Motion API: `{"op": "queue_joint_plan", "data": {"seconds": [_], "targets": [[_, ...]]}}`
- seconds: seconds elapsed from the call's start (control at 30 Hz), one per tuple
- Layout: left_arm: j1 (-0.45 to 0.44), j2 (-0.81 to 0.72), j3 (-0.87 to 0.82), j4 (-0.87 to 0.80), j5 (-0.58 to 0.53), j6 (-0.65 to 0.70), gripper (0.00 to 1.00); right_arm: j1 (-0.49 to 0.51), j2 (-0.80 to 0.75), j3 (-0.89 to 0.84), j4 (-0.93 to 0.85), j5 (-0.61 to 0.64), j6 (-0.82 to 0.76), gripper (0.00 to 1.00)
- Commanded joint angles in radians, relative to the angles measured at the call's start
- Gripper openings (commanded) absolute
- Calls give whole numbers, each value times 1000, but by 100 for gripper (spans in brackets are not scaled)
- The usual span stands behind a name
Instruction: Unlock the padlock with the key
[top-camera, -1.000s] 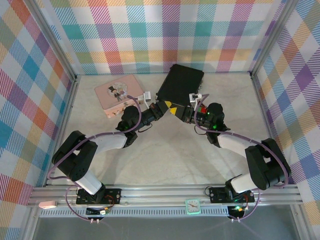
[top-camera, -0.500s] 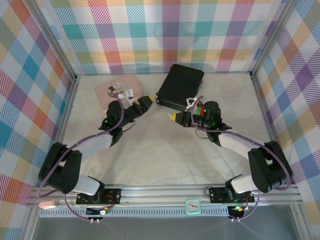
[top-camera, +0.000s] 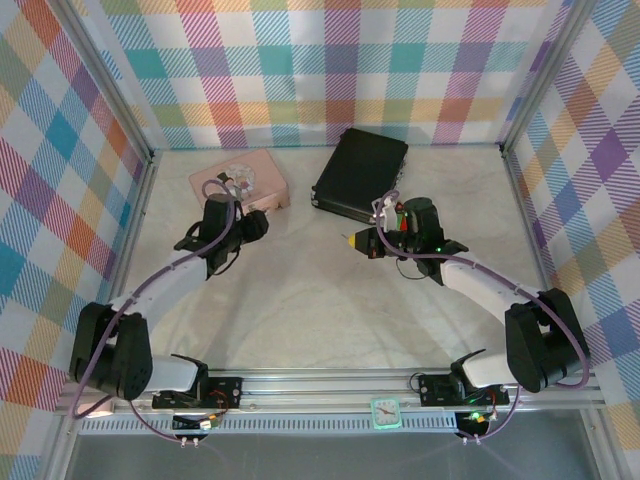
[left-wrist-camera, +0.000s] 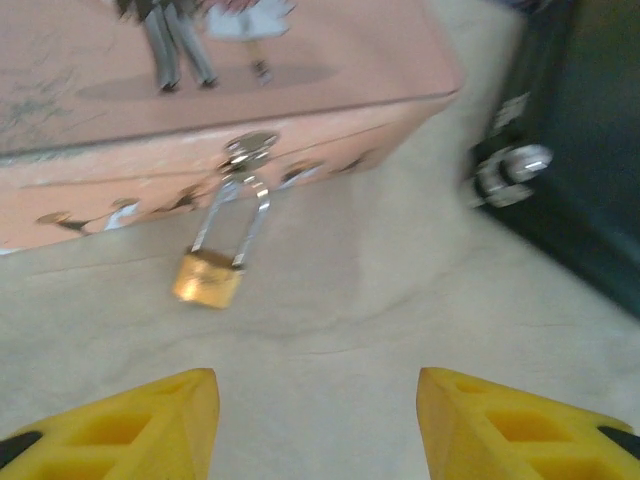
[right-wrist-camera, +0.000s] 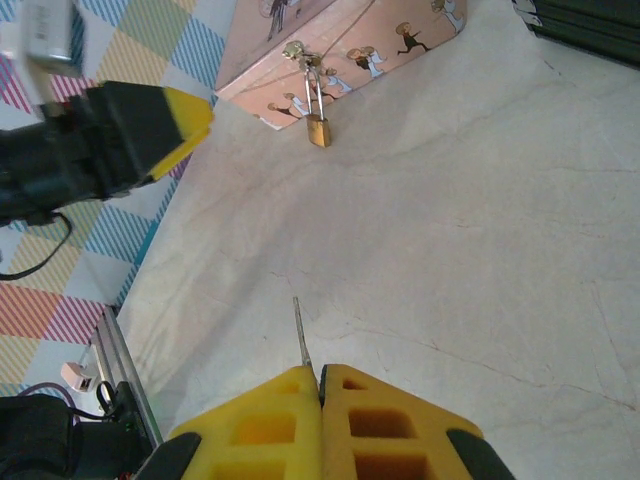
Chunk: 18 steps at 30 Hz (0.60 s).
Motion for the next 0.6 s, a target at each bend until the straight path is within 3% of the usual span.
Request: {"op": "queue_joint_plan", "data": {"seconds": [0.0,0.23,0.57], "targets": [[51,82,35,14,11,65,55,7,7,27,-2,-15,-16,0],[107,255,103,104,85,66,60,8,-2,6,26,-28,3,0],[124,443,238,100,170,78,57,8,4,-1,45,-31,20,0]]}}
